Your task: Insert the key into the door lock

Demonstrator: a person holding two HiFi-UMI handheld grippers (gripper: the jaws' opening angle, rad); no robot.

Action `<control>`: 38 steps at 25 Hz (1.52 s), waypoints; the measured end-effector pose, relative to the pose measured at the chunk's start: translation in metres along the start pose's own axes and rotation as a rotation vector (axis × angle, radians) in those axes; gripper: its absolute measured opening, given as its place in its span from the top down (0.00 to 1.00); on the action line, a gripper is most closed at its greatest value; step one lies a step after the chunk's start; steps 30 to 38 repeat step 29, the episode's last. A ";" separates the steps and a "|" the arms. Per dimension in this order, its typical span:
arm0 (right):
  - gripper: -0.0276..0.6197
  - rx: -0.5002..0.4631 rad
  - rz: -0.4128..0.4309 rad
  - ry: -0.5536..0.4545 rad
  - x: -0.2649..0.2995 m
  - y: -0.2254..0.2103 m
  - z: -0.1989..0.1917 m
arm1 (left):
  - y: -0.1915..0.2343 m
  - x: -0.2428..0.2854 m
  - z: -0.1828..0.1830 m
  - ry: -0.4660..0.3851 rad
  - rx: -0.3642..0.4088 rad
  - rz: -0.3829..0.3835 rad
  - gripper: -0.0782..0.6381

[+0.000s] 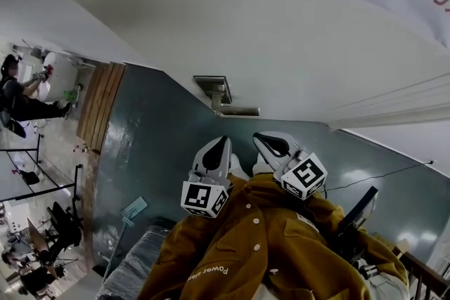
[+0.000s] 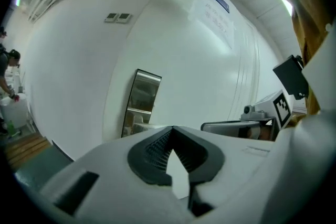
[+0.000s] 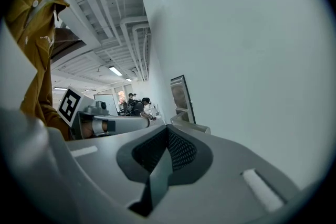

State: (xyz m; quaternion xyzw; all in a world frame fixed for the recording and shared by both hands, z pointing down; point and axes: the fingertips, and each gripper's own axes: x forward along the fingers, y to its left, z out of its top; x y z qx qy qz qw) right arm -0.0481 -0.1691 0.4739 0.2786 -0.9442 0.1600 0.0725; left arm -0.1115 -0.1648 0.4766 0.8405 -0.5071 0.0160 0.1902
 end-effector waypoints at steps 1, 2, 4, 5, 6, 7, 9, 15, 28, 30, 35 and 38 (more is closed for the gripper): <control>0.95 -0.019 -0.006 0.009 0.001 0.000 -0.001 | -0.004 0.000 0.001 0.003 0.003 -0.011 0.89; 0.95 -0.042 -0.014 0.021 0.002 0.000 -0.002 | -0.008 0.000 0.002 0.007 0.001 -0.022 0.89; 0.95 -0.076 -0.028 0.045 0.004 -0.002 -0.004 | -0.014 0.000 0.001 0.014 -0.001 -0.039 0.89; 0.95 -0.085 -0.031 0.054 0.004 -0.002 -0.006 | -0.016 0.000 0.001 0.017 0.000 -0.044 0.89; 0.95 -0.088 -0.031 0.060 0.005 -0.003 -0.007 | -0.018 0.001 0.002 0.017 0.003 -0.048 0.89; 0.95 -0.087 -0.027 0.060 0.005 -0.002 -0.007 | -0.020 0.001 0.002 0.016 0.007 -0.052 0.89; 0.95 -0.084 -0.020 0.051 0.005 0.000 -0.005 | -0.022 0.002 0.003 0.015 0.019 -0.059 0.89; 0.95 -0.069 -0.020 0.044 0.001 0.001 -0.006 | -0.027 0.002 0.001 0.022 0.015 -0.074 0.89; 0.95 -0.062 -0.037 0.041 -0.009 -0.002 -0.010 | -0.034 0.004 -0.005 0.034 -0.003 -0.097 0.89; 0.95 -0.062 -0.038 0.039 -0.009 -0.002 -0.010 | -0.035 0.004 -0.005 0.034 -0.003 -0.098 0.89; 0.95 -0.062 -0.038 0.039 -0.009 -0.002 -0.010 | -0.035 0.004 -0.005 0.034 -0.003 -0.098 0.89; 0.95 -0.062 -0.038 0.039 -0.009 -0.002 -0.010 | -0.035 0.004 -0.005 0.034 -0.003 -0.098 0.89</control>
